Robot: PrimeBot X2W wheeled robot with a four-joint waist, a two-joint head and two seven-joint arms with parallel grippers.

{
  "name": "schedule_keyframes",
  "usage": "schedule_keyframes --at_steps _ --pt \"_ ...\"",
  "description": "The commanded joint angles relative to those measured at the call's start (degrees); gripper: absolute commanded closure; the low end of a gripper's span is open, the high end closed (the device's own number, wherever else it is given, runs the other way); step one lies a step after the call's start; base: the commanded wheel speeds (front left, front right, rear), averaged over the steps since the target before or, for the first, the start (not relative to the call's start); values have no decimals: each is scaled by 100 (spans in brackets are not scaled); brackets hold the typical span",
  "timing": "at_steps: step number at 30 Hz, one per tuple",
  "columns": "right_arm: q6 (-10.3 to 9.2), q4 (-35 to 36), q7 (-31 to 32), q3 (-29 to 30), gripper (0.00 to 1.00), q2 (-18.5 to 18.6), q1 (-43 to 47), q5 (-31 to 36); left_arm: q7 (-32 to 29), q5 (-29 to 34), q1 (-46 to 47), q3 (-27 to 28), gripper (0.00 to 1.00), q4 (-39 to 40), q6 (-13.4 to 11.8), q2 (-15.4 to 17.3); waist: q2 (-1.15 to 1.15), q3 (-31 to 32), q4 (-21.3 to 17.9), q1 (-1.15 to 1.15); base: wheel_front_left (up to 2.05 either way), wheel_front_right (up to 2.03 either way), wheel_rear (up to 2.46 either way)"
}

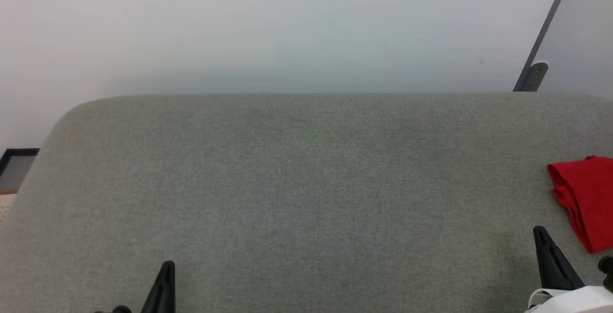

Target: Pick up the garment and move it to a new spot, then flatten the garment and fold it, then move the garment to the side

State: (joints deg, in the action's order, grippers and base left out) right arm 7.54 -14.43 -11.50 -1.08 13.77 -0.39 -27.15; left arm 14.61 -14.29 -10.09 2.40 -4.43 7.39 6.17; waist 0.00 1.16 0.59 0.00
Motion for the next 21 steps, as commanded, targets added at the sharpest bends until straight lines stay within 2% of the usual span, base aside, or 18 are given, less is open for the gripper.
schedule_keyframes --at_steps 1,21 --pt "0 89 52 54 100 18 -114 -255 -44 -315 76 15 100 60 -5 33 0 -2 0 0 0 0 0" --pt "-2 88 507 242 100 -266 -251 -1883 -508 -2342 503 27 100 -232 3 12 0 -24 -10 0 0 0 0"
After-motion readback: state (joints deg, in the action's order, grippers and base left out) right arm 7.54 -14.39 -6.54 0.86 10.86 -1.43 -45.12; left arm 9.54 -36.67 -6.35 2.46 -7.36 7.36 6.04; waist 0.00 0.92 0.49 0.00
